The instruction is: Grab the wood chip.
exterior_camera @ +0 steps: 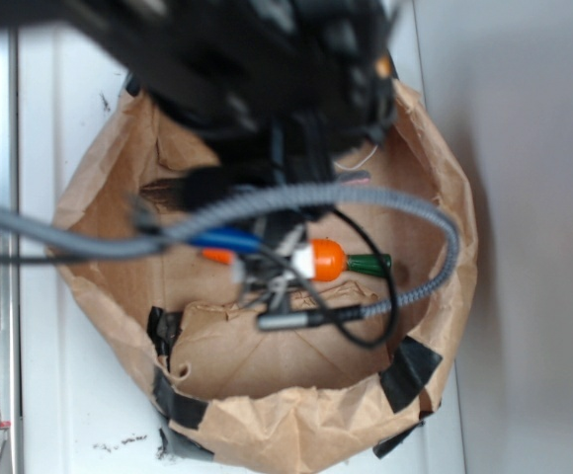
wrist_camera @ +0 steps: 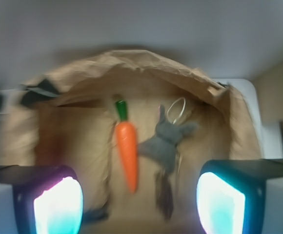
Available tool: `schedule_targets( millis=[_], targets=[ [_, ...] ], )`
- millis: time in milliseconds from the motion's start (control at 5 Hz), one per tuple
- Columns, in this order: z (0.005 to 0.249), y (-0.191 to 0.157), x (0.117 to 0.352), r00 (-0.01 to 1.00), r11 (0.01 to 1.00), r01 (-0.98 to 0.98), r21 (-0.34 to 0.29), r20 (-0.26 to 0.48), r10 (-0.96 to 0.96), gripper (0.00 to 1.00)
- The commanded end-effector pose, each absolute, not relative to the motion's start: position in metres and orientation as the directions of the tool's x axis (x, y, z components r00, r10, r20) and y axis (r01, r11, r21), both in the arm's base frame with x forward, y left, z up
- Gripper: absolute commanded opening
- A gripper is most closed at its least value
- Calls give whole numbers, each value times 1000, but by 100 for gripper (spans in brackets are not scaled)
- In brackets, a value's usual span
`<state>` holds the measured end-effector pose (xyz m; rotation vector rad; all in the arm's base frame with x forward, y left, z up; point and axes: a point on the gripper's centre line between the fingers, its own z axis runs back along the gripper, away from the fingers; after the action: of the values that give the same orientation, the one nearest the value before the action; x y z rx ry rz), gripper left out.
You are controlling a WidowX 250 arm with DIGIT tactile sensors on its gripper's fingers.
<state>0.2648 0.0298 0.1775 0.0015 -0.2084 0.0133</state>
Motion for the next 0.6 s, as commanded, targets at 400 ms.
schedule_targets(
  millis=[400],
  targets=[
    [55, 77, 229, 998, 994, -25, 104, 55, 20, 100]
  ],
)
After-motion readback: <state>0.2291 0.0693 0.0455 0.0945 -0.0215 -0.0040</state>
